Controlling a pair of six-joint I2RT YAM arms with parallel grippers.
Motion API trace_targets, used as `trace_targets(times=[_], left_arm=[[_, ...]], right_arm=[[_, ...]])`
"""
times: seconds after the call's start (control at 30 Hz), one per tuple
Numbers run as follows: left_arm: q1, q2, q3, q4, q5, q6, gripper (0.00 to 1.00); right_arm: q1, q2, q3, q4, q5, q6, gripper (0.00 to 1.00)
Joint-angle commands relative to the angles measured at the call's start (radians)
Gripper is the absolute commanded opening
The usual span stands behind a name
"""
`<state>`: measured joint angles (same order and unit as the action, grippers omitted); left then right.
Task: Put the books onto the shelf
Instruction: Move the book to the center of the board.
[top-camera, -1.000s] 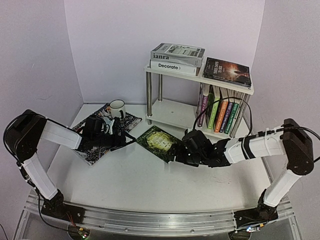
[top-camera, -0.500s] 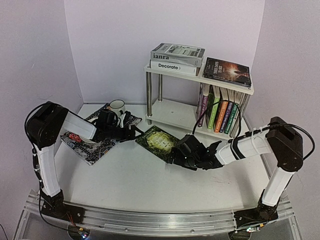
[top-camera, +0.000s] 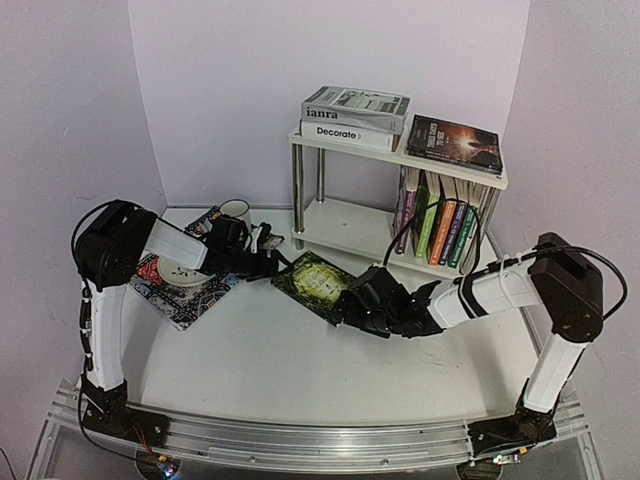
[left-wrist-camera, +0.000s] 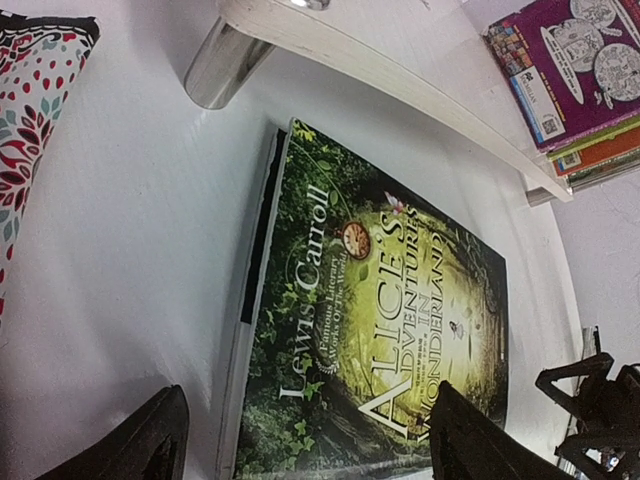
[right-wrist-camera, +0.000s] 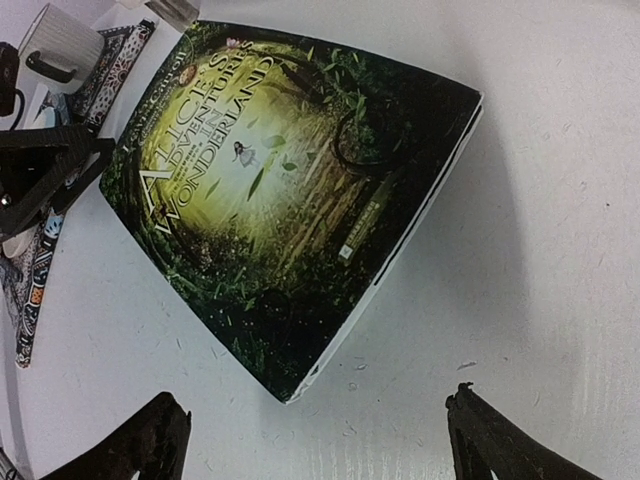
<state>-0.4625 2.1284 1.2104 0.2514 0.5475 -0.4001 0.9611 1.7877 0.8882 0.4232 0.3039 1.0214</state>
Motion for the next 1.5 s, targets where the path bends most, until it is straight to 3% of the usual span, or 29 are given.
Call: trace_targets(times=[0.0, 0.53, 1.07, 1.27, 1.37, 1.47], left_arm=[[0.0, -0.001, 0.019, -0.094, 0.025, 0.045, 0.84], [-0.026, -0.166, -0.172, -0.096, 0.035, 0.026, 0.82], [-0.11, -0.355, -0.36, -0.086, -0.04, -0.077, 0.82], [-0.134, -0.442, -0.43, -0.081, -0.08, -0.127, 0.82], [-0.124, -0.449, -0.419, -0.081, -0.144, -0.1, 0.85], [-0.079, -0.396, -0.352, -0.081, -0.107, -0.073, 0.85]], right_arm=[[0.004, 0.024, 0.025, 0.029, 0.0, -0.019, 0.9], [0.004, 0.08, 0.01, 0.096, -0.094, 0.003, 0.91], [0.002, 0.013, -0.085, 0.174, -0.198, -0.015, 0.91], [0.002, -0.034, -0.136, 0.172, -0.166, -0.007, 0.94], [0.002, -0.036, -0.15, 0.156, -0.108, 0.031, 0.96], [0.001, -0.012, -0.132, 0.155, -0.104, 0.063, 0.96]])
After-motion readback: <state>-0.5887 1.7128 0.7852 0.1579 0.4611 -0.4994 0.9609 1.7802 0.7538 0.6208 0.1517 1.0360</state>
